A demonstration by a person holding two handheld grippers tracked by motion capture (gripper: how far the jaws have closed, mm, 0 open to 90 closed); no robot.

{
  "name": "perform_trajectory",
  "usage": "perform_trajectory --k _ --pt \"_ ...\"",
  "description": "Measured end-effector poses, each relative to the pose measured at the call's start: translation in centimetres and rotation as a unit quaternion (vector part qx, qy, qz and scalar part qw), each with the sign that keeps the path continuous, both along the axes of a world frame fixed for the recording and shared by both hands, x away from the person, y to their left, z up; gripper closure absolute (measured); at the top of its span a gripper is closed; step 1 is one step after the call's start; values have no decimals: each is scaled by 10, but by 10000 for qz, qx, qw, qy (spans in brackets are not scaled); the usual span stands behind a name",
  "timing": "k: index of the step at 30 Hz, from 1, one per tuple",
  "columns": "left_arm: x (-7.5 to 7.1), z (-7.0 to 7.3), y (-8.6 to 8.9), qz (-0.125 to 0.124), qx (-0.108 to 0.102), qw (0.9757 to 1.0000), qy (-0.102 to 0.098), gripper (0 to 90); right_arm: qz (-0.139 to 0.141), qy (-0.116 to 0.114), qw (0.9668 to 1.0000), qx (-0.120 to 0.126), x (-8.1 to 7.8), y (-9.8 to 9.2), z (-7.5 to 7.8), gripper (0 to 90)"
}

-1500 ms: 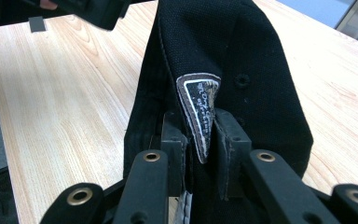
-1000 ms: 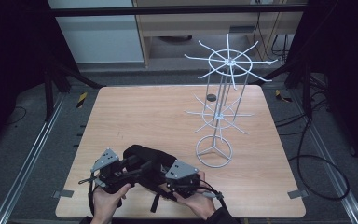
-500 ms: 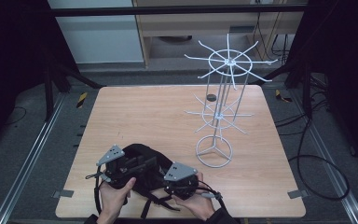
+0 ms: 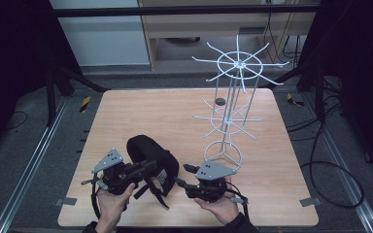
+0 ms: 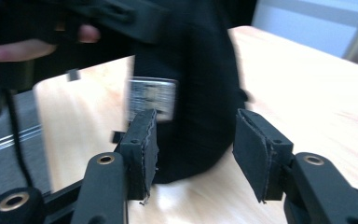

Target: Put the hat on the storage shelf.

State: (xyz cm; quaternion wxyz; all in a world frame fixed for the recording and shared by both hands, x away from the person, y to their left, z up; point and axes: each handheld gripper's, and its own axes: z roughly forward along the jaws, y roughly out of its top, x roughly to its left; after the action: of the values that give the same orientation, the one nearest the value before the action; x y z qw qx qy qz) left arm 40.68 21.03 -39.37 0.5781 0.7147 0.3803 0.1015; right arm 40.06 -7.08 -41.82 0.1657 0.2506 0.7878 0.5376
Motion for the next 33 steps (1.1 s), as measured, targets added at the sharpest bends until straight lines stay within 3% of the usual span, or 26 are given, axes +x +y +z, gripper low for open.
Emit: perform_trajectory --k 5,10,12,16,20,24,27,31,33 --pt "-4 7 -4 -273 32 9995 -123 818 -226 106 9996 -156 13 -7 -12 486" --pt "-10 11 -11 -533 95 9982 -249 819 -133 229 9995 -182 22 -3 -25 488" --pt "-9 10 -13 -581 138 9979 -243 820 -12 242 9996 -110 23 -1 -26 559" --pt "-7 7 -12 -570 140 9981 -158 819 133 314 9993 -171 22 2 -26 809" --pt "-8 7 -9 -457 211 9985 -216 815 -11 214 9994 -281 18 4 -21 864" --pt "-10 6 -1 -204 270 9991 -273 792 -301 -295 9981 -456 10 7 -8 865" --pt "-11 -1 9 -55 335 9993 -181 774 -339 -563 9959 -628 6 13 -1 863" --pt "-13 -14 26 185 443 9988 39 733 -163 -581 9950 -802 3 27 -2 860" --pt "-12 -20 34 386 601 9974 109 696 -90 -585 9941 -908 3 35 -3 858"
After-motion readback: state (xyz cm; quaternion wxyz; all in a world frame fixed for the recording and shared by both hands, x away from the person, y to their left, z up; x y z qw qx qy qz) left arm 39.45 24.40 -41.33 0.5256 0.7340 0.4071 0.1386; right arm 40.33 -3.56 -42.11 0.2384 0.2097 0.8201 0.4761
